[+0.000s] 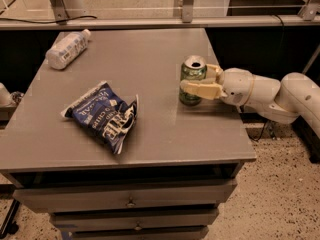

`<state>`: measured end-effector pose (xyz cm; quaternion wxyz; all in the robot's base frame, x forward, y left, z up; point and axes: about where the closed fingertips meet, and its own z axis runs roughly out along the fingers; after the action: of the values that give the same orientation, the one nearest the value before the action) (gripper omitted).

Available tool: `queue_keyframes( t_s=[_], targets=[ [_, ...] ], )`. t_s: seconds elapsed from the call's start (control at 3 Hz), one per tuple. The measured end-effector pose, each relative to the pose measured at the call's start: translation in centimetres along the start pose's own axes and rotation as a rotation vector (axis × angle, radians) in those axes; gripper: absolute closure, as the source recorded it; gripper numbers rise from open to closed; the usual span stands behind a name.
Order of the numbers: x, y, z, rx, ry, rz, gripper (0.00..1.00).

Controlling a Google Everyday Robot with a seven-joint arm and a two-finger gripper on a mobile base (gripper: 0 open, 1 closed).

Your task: Place green can upright

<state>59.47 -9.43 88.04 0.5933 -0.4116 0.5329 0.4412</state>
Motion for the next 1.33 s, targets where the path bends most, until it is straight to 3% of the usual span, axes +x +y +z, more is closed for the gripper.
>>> queue_keyframes(
  t_s=[0.33,0.67,1.33],
  targets=[
    [0.6,0.0,0.3,-0.013,0.007,0.016,0.13],
    [0.8,-0.1,1.2,-0.037,0.012,0.027,0.0],
    [-1.3,0.1,0.3,-0.035,0.049,0.002,0.0]
  ],
)
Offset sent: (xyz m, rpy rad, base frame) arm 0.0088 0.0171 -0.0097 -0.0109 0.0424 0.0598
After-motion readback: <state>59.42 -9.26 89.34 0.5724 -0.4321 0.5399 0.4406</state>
